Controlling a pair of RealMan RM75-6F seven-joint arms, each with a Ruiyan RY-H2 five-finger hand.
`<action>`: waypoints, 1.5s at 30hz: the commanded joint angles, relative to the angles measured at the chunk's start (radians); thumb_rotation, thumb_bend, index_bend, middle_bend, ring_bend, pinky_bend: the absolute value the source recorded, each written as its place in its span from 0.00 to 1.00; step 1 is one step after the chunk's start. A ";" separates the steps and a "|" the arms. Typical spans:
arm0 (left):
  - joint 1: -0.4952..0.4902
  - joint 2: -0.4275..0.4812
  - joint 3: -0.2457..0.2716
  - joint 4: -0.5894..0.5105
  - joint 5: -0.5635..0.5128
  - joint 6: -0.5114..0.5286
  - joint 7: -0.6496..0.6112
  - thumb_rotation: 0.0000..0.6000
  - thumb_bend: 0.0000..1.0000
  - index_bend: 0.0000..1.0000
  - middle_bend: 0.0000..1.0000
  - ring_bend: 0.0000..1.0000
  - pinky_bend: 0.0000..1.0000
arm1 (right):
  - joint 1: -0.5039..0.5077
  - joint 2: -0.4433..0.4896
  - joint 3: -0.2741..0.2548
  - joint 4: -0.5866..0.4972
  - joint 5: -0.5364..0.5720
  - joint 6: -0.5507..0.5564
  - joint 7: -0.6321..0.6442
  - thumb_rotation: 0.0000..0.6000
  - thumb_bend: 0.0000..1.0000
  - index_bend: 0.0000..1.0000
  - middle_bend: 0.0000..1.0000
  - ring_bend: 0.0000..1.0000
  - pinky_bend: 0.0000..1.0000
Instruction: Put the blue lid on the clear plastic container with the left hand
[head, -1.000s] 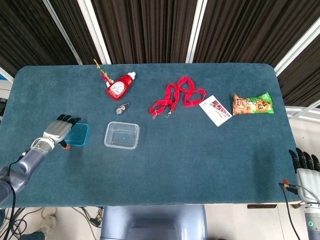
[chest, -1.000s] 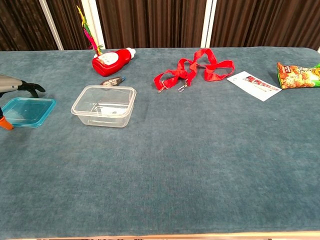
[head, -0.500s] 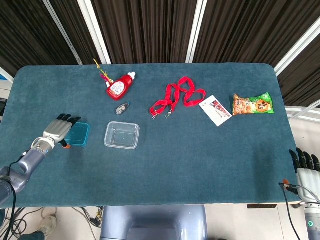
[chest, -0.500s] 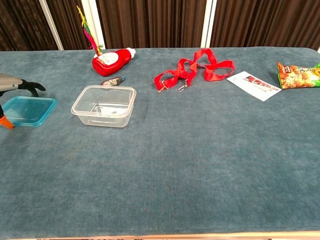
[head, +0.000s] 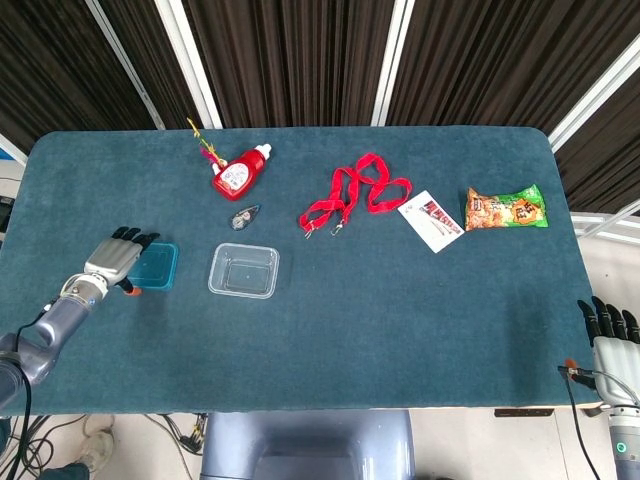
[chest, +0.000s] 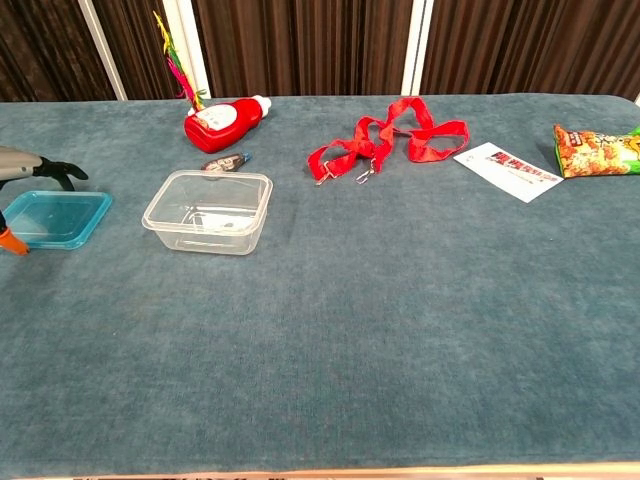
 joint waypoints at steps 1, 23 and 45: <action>0.002 0.006 -0.003 -0.007 -0.004 0.005 -0.005 1.00 0.22 0.00 0.24 0.00 0.00 | 0.000 0.000 0.000 0.000 0.001 0.000 0.001 1.00 0.31 0.07 0.05 0.04 0.00; -0.018 0.213 -0.051 -0.271 -0.031 0.051 0.026 1.00 0.24 0.00 0.25 0.00 0.00 | -0.008 0.016 0.006 -0.015 -0.003 0.020 0.017 1.00 0.31 0.07 0.05 0.04 0.00; -0.213 0.473 -0.179 -0.798 -0.437 -0.086 0.444 1.00 0.24 0.00 0.24 0.00 0.00 | -0.021 0.041 0.020 -0.015 0.017 0.027 0.066 1.00 0.31 0.07 0.05 0.04 0.00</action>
